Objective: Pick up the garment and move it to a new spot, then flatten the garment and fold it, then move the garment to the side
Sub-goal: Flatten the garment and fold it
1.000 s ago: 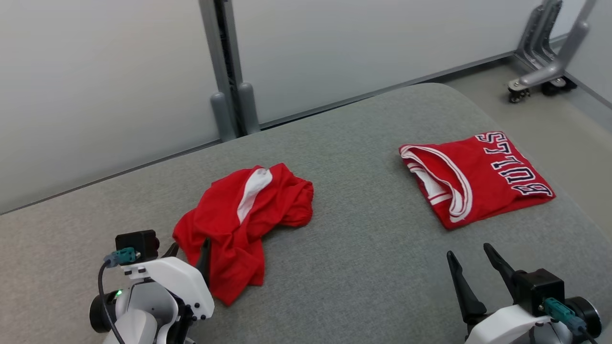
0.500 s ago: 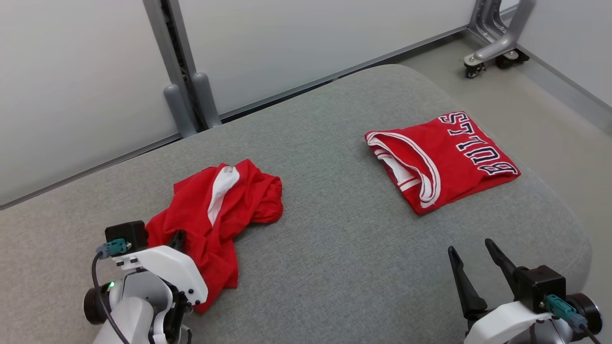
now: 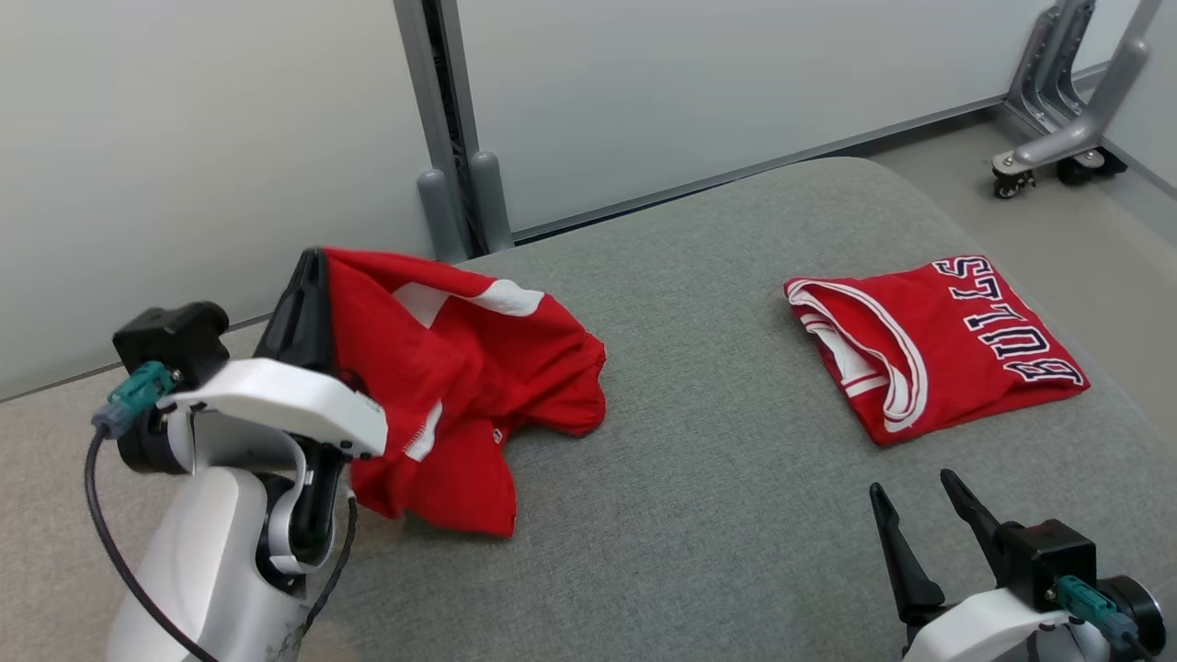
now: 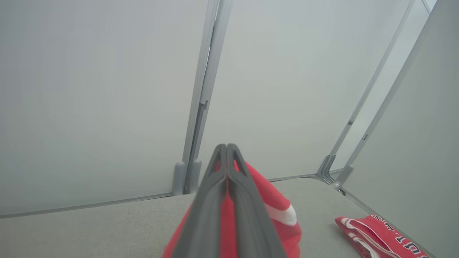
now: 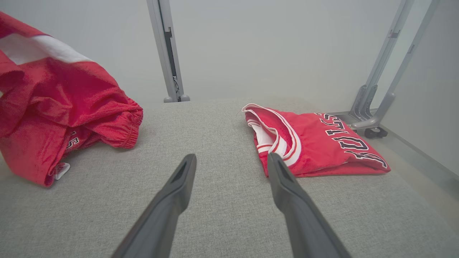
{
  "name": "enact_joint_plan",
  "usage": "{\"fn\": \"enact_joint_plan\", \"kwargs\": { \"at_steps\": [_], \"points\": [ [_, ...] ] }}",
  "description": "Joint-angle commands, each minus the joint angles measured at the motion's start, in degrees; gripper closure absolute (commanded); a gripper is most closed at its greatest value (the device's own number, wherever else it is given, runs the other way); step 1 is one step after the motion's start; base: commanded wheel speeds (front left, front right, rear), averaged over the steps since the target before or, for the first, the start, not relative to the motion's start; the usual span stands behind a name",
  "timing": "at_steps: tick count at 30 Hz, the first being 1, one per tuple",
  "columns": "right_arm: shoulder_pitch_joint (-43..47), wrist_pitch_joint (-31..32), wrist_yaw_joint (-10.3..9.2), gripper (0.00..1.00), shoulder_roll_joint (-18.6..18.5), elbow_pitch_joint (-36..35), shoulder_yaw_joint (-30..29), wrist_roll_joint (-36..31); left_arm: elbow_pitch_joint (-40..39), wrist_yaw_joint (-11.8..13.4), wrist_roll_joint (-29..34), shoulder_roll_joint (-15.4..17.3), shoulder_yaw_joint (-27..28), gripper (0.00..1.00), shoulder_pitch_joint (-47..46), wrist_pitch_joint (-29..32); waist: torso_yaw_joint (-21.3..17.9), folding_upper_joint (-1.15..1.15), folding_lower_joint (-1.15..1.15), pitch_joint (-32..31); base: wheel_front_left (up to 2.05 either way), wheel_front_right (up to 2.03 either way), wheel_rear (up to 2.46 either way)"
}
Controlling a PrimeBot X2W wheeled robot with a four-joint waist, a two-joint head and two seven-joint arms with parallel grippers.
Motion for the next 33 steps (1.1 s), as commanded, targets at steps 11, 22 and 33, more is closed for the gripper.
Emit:
{"fn": "enact_joint_plan", "kwargs": {
  "at_steps": [11,22,33],
  "points": [
    [0.74,-0.4,0.01,0.0,-0.11,-0.11,0.18,0.46,-22.25,1.33,1.72,-1.9,-8.1,1.0,-3.71,8.0,3.98,0.0,0.0,-1.03,0.0,0.0,0.0],
    [-0.17,-1.07,0.01,0.0,-0.11,1.19,0.4,1.3,-4.53,-2.45,-14.09,-5.64,-28.67,0.0,3.43,13.87,3.58,0.0,0.0,0.22,0.0,0.0,0.0],
    [0.91,-0.78,0.01,0.0,-0.1,1.02,-0.23,1.31,0.73,7.59,-15.04,0.88,-20.45,0.0,3.05,6.11,7.12,0.0,0.0,0.18,0.0,0.0,0.0]
  ]
}}
